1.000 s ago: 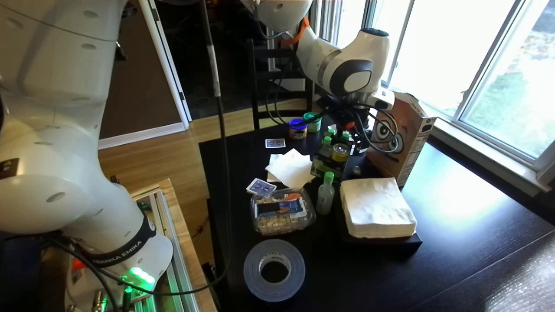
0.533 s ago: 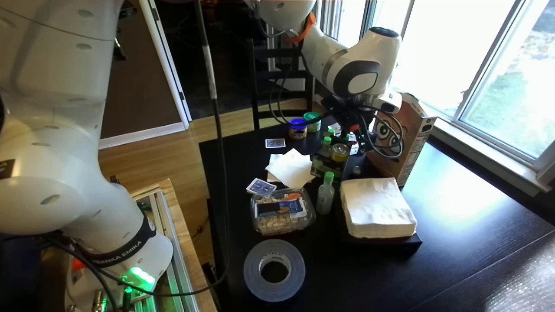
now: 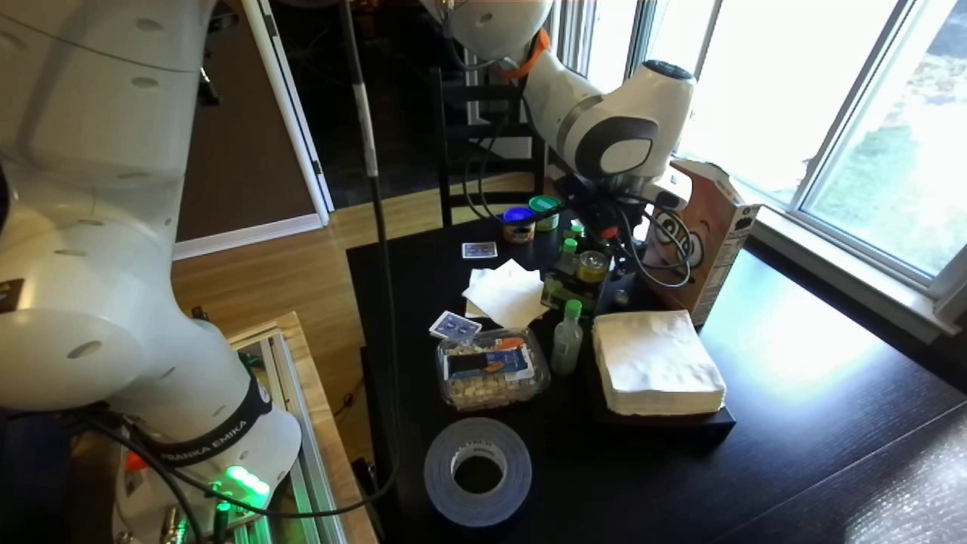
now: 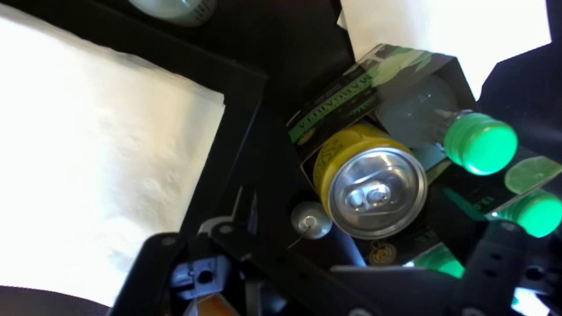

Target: Move the box of bottles to the right then remove the can from the box.

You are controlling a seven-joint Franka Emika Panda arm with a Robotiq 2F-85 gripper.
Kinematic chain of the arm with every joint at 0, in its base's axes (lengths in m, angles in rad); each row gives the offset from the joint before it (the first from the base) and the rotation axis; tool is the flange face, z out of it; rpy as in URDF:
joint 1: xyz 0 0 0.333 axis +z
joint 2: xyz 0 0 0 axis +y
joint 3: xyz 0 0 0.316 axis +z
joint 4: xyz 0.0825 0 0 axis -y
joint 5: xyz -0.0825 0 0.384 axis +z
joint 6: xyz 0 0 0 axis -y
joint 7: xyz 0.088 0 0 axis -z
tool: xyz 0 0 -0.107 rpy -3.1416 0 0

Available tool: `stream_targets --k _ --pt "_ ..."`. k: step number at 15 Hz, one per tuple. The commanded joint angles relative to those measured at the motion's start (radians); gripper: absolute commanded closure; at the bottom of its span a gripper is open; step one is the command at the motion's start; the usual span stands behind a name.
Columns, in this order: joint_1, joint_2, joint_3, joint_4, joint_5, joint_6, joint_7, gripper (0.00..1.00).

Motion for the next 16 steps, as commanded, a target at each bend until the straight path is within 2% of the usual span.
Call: stream_targets --k 1,7,12,13,14,16 --pt "-0.008 -0.020 0.018 -0.035 0.036 -0.005 -0.026 0.00" --pt "0.057 0.017 -0.009 -0.024 -0.022 0.069 0.050 0.00" --pt "0.128 0.033 -0.074 -0.016 -0.109 0.030 0.177 0.00" --pt "0.140 0.027 -0.086 -0.022 -0.125 0.025 0.203 0.08" --pt "0.147 0.026 -0.091 -0.024 -0.136 0.026 0.216 0.26" --pt "0.156 0.027 -0.095 -0.021 -0.151 0.026 0.234 0.41"
